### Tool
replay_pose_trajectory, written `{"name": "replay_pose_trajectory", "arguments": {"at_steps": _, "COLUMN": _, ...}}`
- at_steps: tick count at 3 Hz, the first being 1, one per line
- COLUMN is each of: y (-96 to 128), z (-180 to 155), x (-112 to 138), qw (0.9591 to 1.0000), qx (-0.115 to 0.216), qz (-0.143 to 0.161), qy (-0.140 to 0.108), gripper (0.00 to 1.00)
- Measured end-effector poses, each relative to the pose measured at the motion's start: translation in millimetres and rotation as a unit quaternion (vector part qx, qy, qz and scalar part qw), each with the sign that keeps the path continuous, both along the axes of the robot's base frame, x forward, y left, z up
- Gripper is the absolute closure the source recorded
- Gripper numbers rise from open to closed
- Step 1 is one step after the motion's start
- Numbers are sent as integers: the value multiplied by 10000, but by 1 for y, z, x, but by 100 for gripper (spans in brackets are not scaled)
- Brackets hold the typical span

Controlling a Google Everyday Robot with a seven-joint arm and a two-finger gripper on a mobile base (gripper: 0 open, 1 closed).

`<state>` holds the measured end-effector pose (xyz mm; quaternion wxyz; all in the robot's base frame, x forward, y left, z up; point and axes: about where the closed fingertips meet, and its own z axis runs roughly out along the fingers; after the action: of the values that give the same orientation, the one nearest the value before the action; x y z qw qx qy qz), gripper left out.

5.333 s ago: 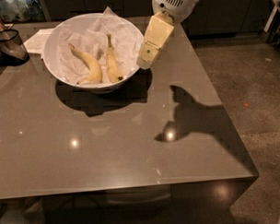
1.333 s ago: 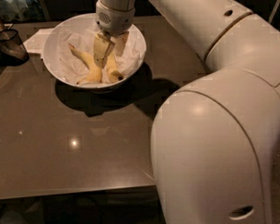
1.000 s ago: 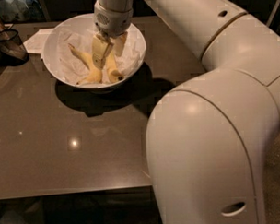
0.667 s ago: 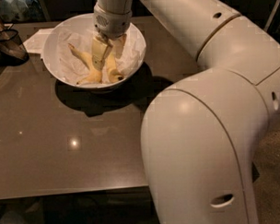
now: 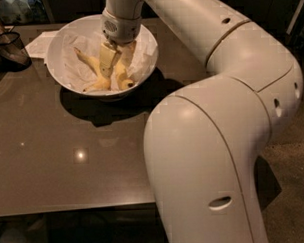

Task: Pick banana from white bowl

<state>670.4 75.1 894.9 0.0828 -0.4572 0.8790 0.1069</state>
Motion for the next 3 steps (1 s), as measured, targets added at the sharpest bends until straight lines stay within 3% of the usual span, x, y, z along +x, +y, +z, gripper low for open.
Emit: {"name": "replay_pose_trajectory", "arguments": {"at_steps": 3, "y": -11, "z": -25, "x": 9, "qw": 9992, "qx": 37, "qz": -261, "qy": 315, "gripper": 52}}
